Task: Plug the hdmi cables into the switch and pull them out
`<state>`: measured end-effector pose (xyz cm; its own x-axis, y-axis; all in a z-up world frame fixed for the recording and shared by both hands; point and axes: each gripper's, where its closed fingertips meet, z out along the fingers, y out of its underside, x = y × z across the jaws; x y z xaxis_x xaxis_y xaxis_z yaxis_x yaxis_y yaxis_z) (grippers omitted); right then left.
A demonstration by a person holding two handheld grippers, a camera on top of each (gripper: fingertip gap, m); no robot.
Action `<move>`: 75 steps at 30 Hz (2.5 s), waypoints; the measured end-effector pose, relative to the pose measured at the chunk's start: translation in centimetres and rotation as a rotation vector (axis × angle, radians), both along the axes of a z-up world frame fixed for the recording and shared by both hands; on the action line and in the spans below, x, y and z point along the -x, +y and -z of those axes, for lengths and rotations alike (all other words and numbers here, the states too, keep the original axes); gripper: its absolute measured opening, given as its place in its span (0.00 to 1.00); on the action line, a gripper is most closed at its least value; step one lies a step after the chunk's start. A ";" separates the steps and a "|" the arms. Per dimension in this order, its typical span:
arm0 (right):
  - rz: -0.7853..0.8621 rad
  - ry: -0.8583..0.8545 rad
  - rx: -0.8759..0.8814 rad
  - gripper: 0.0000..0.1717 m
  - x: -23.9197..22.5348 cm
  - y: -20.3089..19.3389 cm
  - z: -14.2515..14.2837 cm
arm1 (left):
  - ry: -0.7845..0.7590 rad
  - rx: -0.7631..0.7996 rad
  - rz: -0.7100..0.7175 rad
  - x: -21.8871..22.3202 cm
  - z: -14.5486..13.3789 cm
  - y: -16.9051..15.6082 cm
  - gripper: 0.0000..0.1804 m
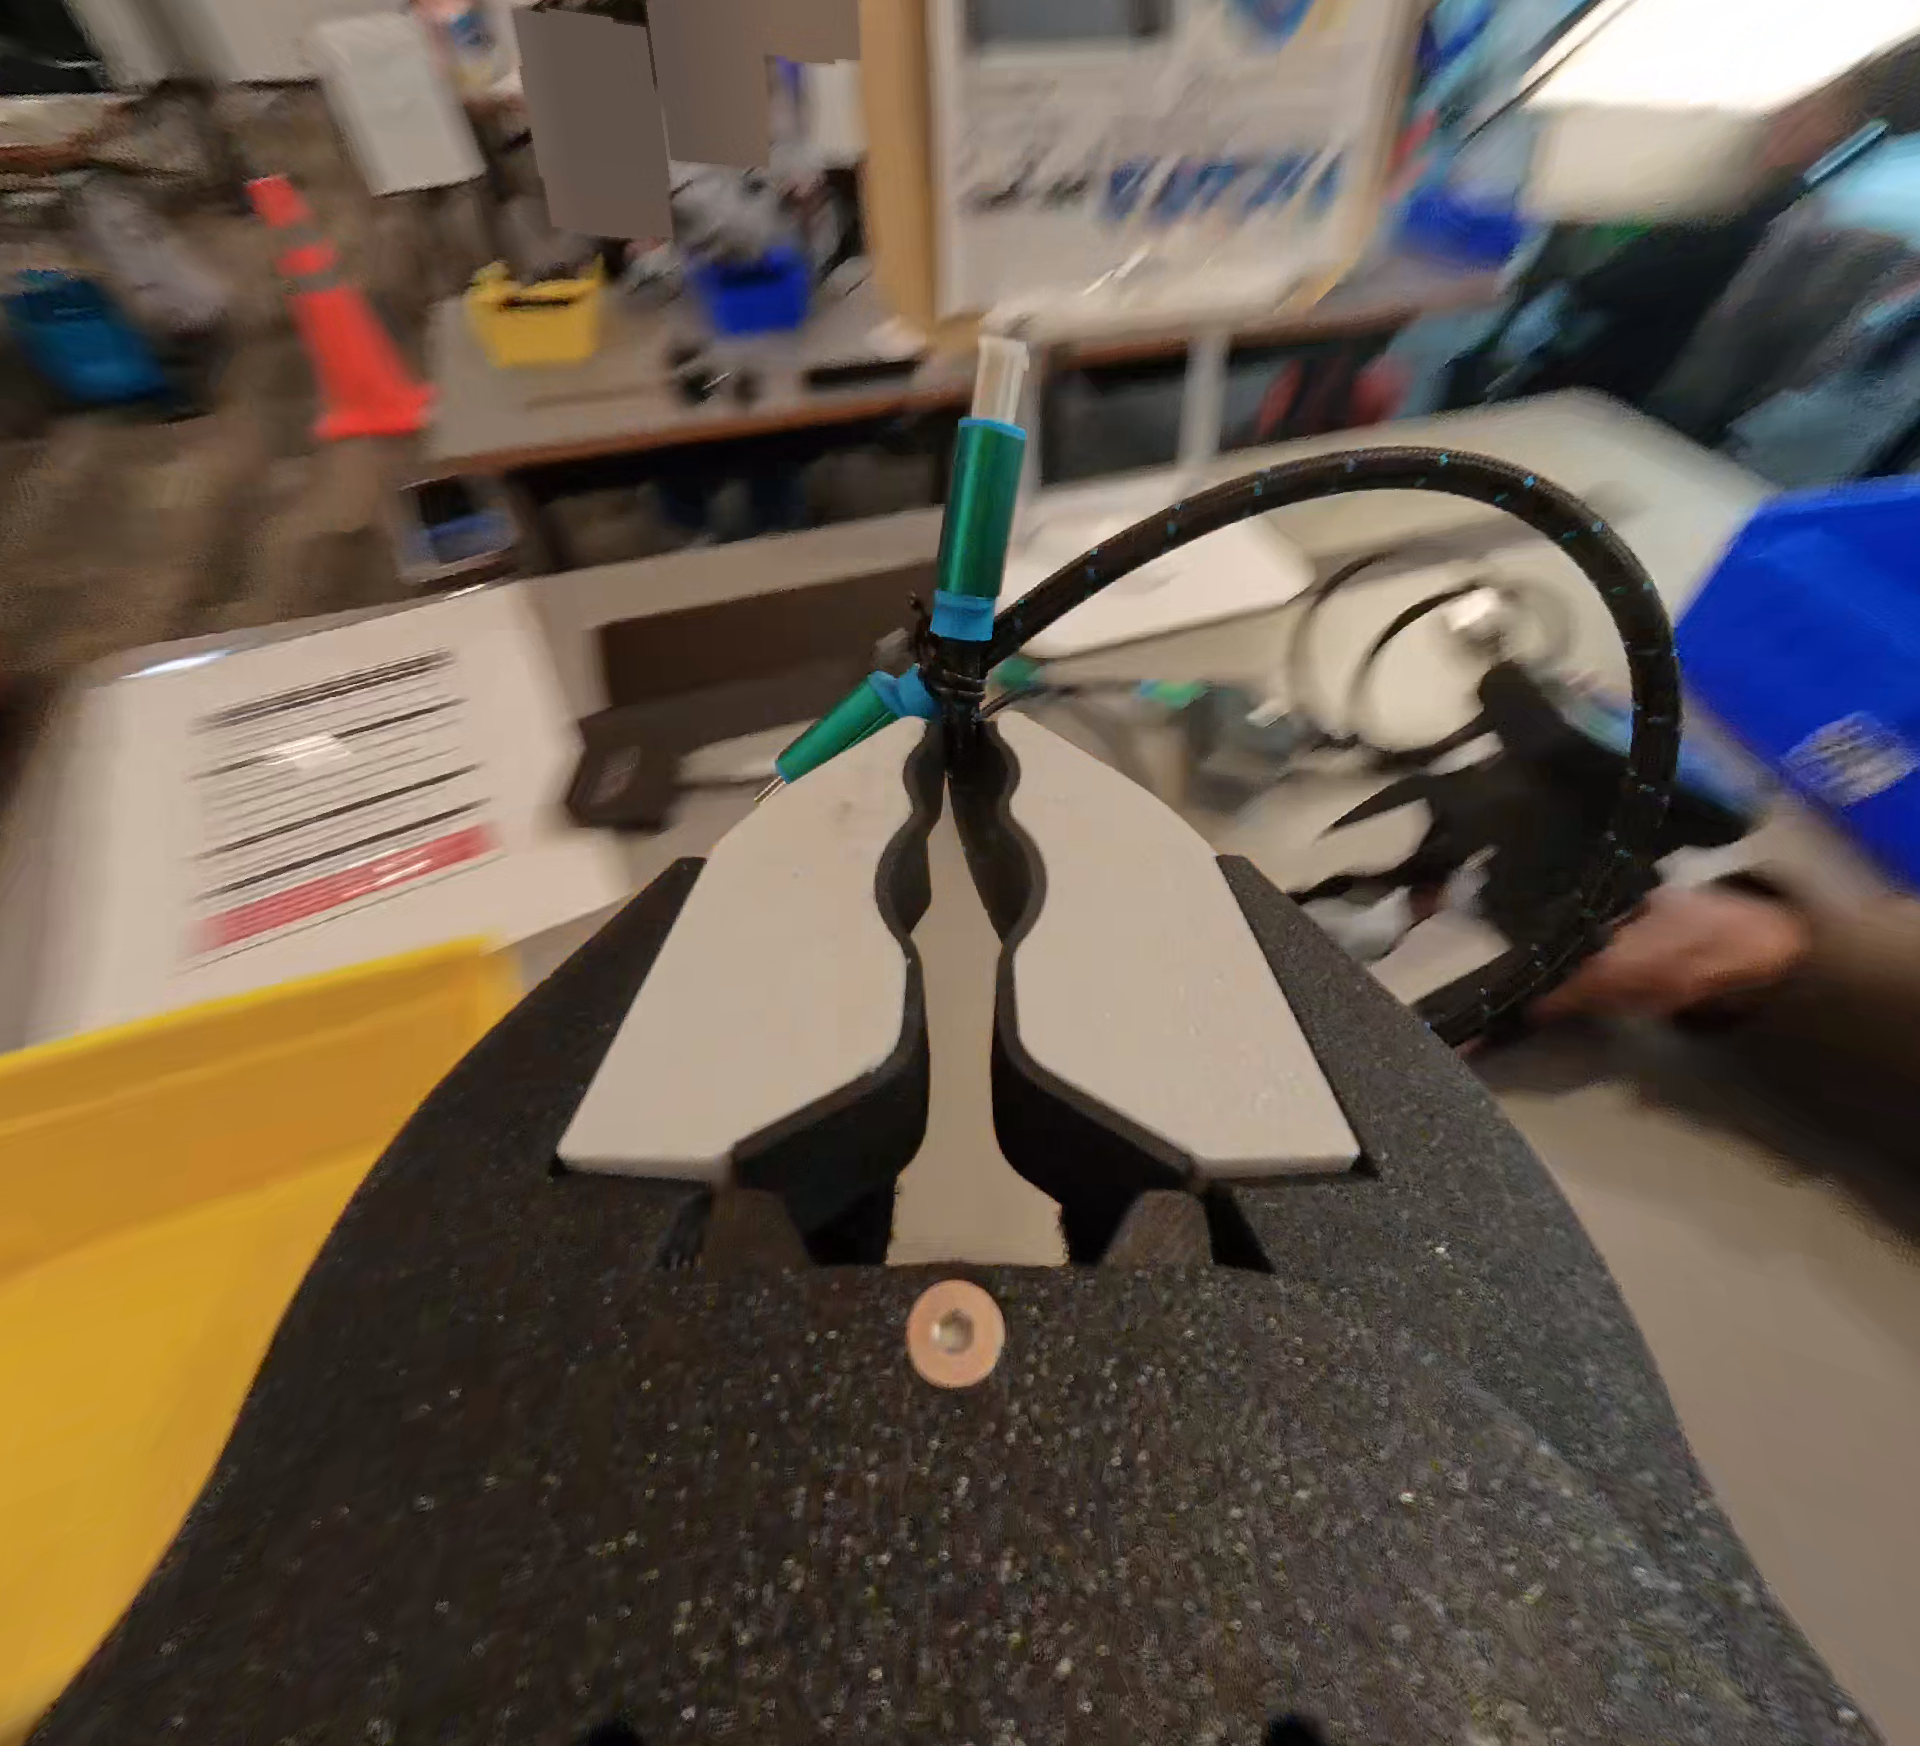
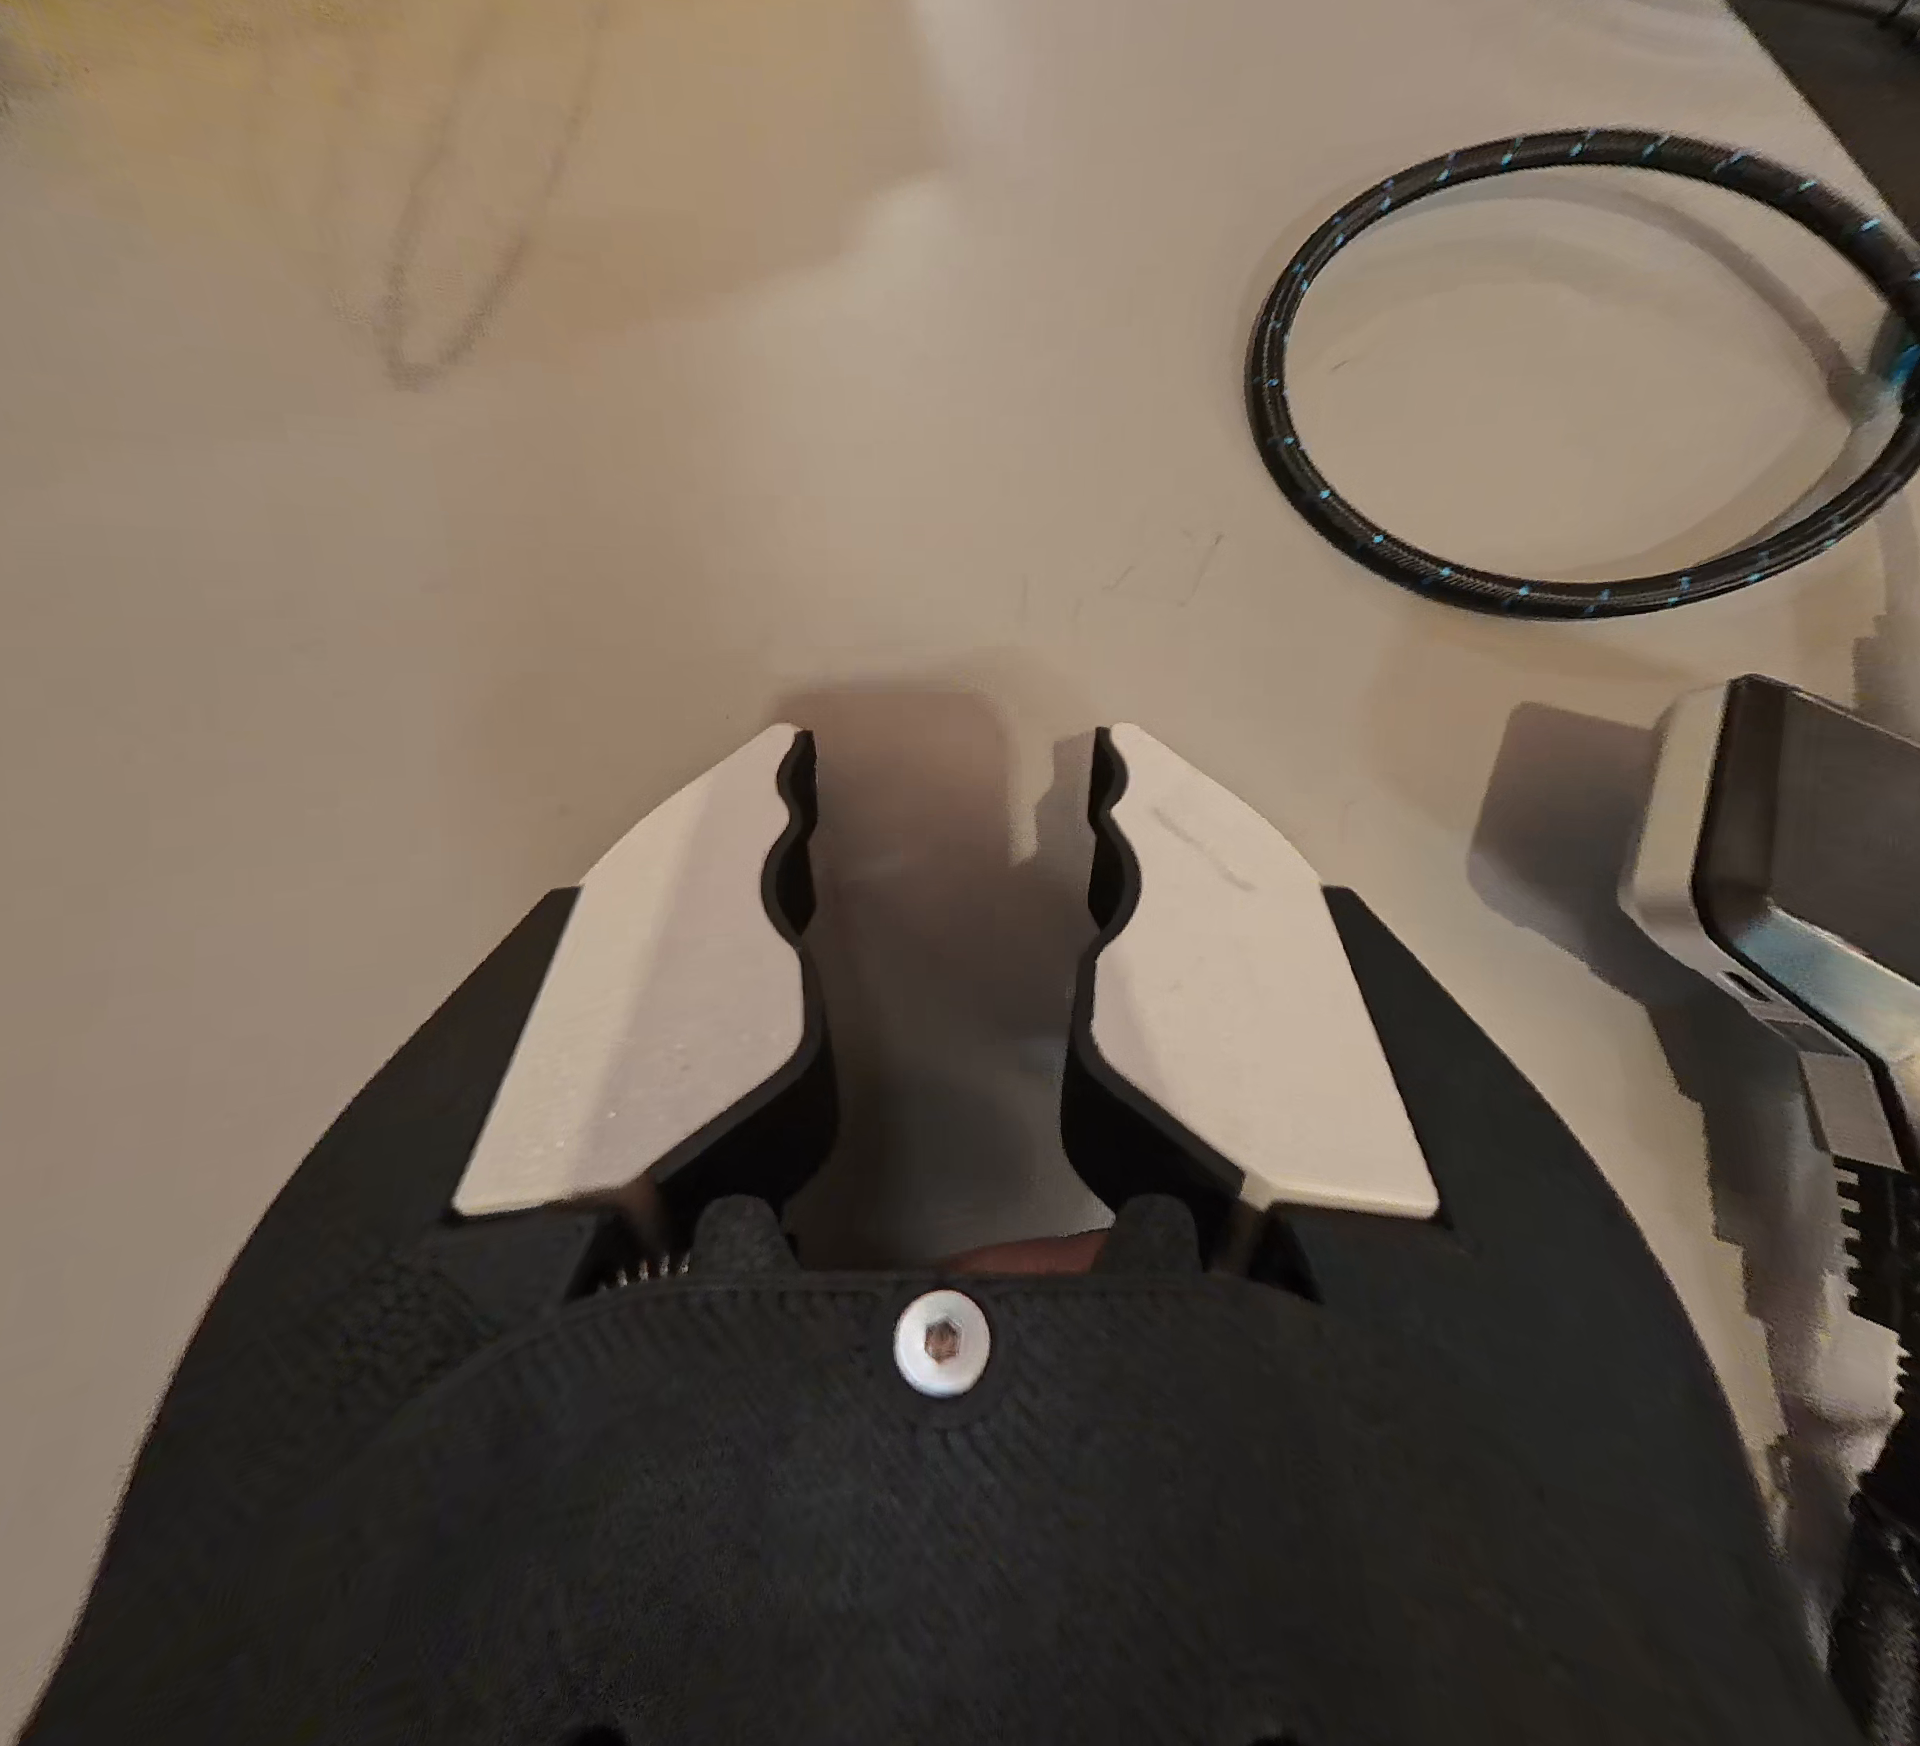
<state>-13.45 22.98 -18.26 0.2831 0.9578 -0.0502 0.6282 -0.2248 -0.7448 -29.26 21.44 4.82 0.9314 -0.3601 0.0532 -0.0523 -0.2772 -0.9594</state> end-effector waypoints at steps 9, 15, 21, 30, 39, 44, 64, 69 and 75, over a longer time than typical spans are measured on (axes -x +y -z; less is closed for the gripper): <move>0.216 0.151 -0.136 0.29 -2.9 3.4 -2.9 | -0.821 -0.259 0.649 -11.9 6.9 5.2 0.04; 0.192 0.379 -0.194 0.33 -4.3 4.4 -6.4 | -0.831 -0.203 0.944 -16.5 8.7 3.9 0.03; -0.041 0.590 -0.337 0.32 -4.6 1.5 -11.0 | -0.726 -0.050 1.174 -20.1 10.2 1.2 0.04; -0.075 0.568 -0.353 0.13 -3.7 1.2 -10.2 | -0.763 -0.044 1.227 -20.4 9.8 0.7 0.04; -0.024 0.576 -0.251 0.12 -3.7 1.6 -10.0 | -0.821 -0.123 1.111 -19.7 9.2 2.2 0.03; -0.007 0.592 -0.210 0.13 -3.7 1.8 -9.9 | -0.847 -0.168 1.053 -19.4 8.9 2.7 0.03; 0.145 0.570 -0.147 0.12 -5.4 4.1 -8.8 | -0.965 -0.148 0.783 -16.6 8.8 6.1 0.11; 0.226 0.648 -0.175 0.12 -6.5 5.1 -10.9 | -0.965 -0.023 0.701 -16.2 10.2 7.4 0.14; 0.304 0.643 -0.249 0.12 -8.2 6.6 -12.3 | -0.921 0.069 0.515 -11.4 12.0 9.1 0.14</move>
